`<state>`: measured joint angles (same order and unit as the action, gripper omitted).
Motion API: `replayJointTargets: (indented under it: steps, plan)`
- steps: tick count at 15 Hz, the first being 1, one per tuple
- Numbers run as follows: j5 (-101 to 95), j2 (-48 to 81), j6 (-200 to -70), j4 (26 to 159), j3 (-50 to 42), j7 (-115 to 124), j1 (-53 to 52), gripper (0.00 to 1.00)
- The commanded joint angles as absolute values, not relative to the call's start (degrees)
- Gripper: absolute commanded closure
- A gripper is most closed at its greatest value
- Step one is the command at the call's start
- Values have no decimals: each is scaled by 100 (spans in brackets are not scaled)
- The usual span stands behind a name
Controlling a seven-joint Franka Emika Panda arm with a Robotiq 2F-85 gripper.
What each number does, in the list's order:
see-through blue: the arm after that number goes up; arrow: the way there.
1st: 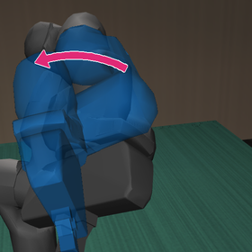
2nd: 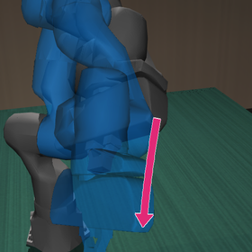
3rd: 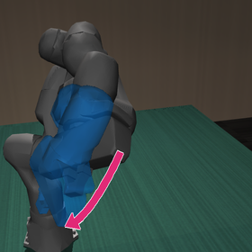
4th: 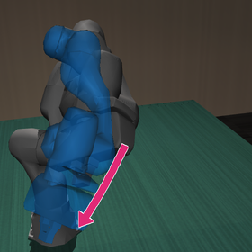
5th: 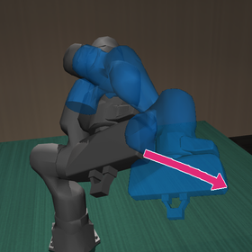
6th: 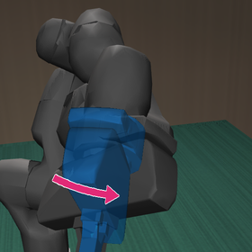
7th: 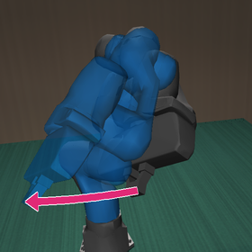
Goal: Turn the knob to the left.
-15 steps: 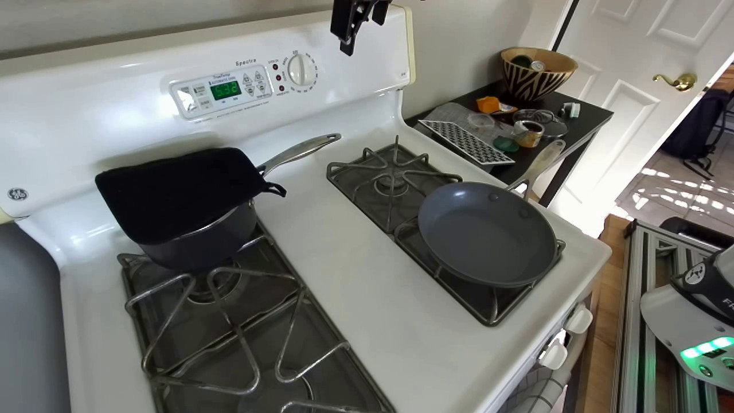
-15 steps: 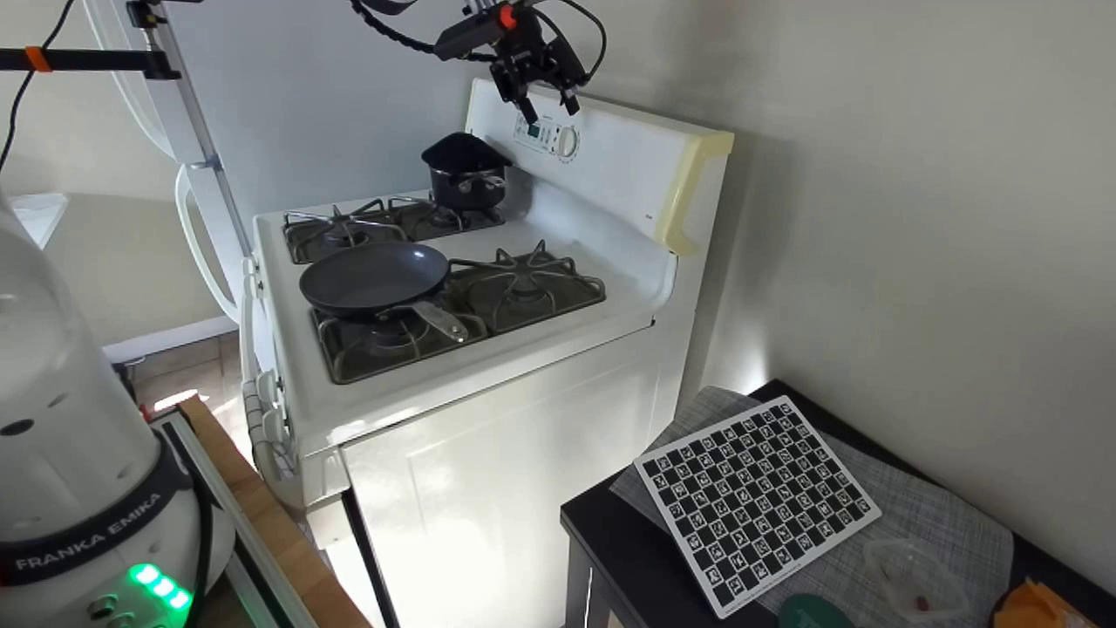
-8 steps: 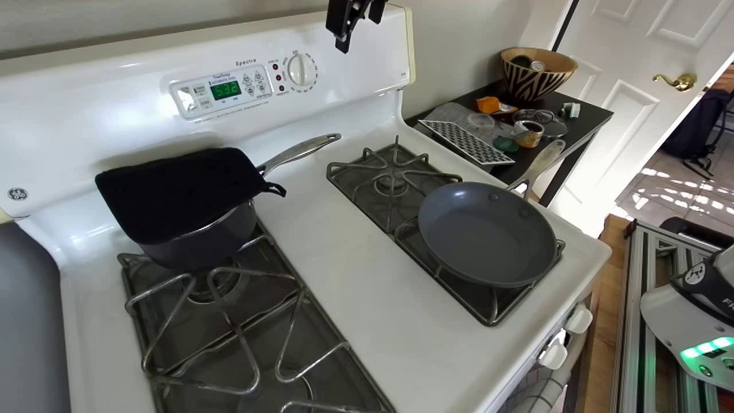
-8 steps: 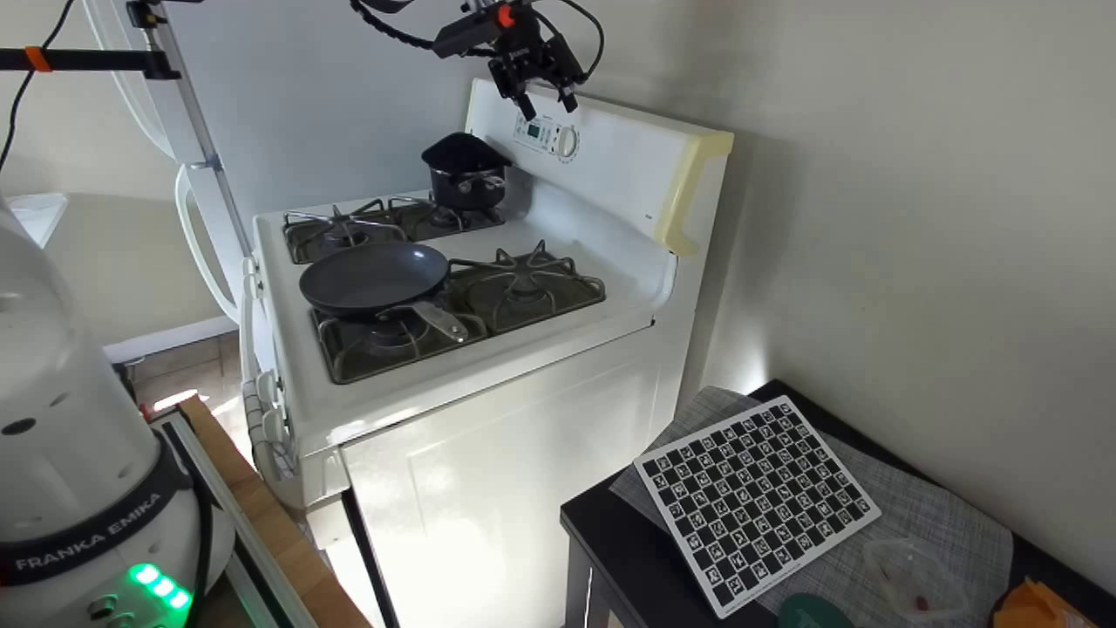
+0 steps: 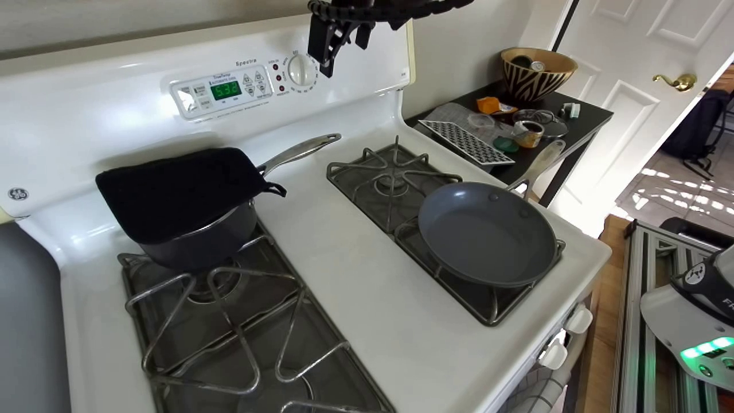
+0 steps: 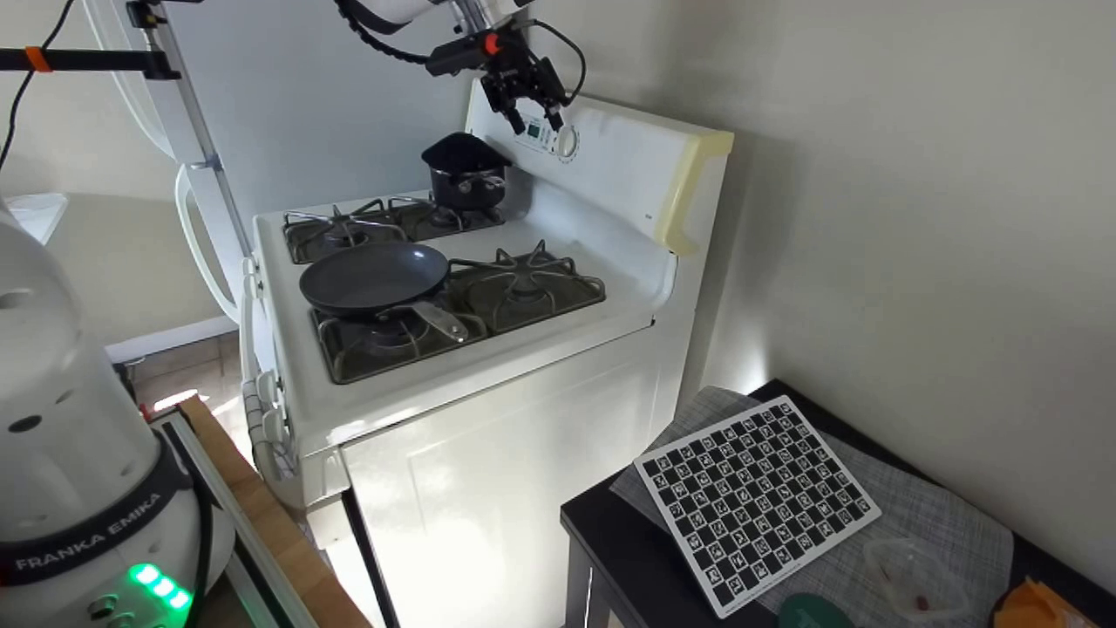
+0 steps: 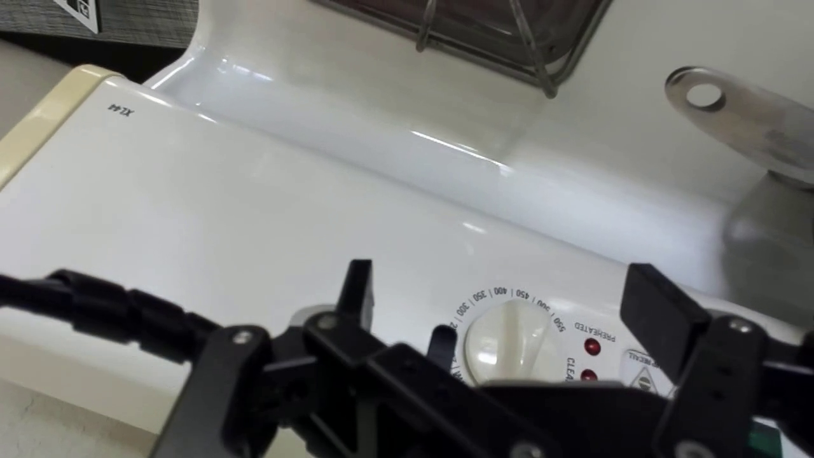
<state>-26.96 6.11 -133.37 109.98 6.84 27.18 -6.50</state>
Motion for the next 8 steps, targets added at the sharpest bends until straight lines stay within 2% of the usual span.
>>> replayJointTargets:
  steps: [1,7,8]
  plan:
    - [-2931,875,-13689,10862,519,3082,-777,0]
    - [-3104,1160,-14140,10666,316,3244,-880,0]
    - [-3102,1205,-14174,10624,289,3242,-909,5]
